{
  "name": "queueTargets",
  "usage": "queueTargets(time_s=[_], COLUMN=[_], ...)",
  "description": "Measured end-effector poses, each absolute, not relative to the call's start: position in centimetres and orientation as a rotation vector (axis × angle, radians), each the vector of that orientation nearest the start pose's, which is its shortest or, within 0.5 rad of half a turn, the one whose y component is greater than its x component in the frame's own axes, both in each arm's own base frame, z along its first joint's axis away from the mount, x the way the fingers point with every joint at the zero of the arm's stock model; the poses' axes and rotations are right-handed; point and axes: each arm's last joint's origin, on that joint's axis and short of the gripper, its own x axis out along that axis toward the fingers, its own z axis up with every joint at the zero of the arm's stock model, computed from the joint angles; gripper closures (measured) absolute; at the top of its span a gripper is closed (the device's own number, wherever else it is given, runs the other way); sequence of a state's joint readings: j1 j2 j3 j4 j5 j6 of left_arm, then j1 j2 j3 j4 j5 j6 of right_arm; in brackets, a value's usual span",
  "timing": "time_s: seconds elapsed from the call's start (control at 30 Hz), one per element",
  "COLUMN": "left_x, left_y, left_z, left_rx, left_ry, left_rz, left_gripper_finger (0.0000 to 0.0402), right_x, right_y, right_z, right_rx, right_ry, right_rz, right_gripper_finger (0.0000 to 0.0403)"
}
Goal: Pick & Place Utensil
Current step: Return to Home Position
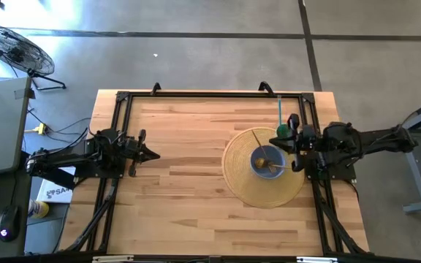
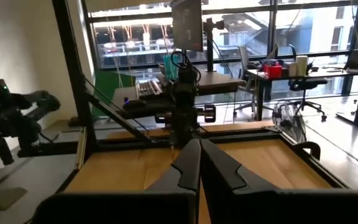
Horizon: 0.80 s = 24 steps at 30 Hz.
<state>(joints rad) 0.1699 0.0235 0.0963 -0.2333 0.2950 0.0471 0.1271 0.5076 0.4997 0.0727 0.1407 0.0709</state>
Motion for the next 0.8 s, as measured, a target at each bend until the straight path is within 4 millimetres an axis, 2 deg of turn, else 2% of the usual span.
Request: queueTargets(time_s=[0.2,0.43,0.8], left_x=[9.0,9.0,9.0], left_y=[0.7,0.7,0.7], left_z=[17.2,17.2,17.2], left_rx=[0.01,0.01,0.009], left_ry=[0.154,0.154,0.154], left_rz=[-0.128,-0.129,-0.128], left_gripper_finger=[0.0392,0.0392,0.0392], right_x=[13.1,12.9,10.2], right_y=[1.3,1.4,1.0], right_z=[26.5,21.6,21.5], right_rx=[0.097,0.094,0.072], right_ry=[-0.085,-0.146,-0.202], right_rz=[0.019,0.039,0.041], right_gripper_finger=[0.0395,0.0402,0.0401])
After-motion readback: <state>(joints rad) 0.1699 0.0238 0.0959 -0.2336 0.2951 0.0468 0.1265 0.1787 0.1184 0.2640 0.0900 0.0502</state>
